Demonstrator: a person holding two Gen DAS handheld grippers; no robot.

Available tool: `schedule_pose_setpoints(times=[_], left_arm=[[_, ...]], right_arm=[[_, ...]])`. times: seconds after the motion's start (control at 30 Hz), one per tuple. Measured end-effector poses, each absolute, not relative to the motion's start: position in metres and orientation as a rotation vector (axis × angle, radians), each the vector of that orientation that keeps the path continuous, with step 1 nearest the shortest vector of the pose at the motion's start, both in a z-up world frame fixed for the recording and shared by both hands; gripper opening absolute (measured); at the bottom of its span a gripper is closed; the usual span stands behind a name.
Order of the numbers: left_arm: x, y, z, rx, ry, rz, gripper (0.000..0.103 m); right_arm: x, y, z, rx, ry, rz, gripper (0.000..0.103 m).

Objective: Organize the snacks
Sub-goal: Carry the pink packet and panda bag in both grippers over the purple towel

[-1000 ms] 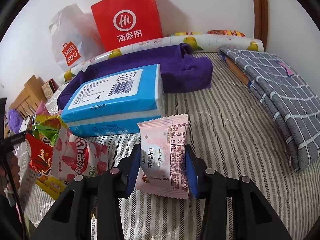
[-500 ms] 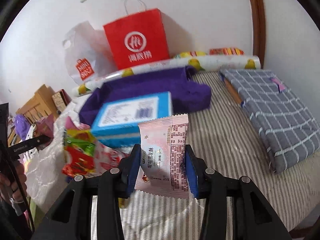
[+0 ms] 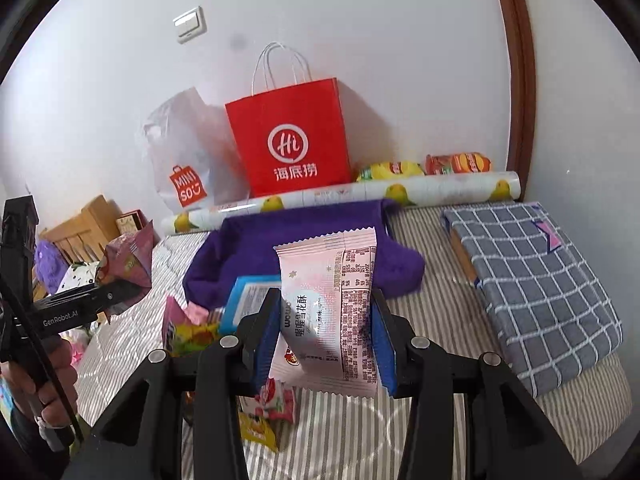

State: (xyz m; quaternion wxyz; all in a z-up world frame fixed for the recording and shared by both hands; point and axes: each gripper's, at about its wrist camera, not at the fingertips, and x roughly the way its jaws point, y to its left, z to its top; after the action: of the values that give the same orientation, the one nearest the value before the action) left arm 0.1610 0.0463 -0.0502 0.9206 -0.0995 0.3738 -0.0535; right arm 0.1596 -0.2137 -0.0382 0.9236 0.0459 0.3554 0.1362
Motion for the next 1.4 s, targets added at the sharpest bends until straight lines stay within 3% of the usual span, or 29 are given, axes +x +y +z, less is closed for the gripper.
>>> schedule_pose_setpoints(times=[0.8,1.4], left_arm=[[0.266,0.028,-0.029,-0.137,0.746,-0.171,0.066],[0.335,0.055,-0.088,-0.191,0.812,-0.108,0.066]], right_arm=[[0.263,-0.178,-0.024,0.103,0.707,0.304,0.043],[0.352,-0.151,-0.072,0.075,0.739,0.306,0.043]])
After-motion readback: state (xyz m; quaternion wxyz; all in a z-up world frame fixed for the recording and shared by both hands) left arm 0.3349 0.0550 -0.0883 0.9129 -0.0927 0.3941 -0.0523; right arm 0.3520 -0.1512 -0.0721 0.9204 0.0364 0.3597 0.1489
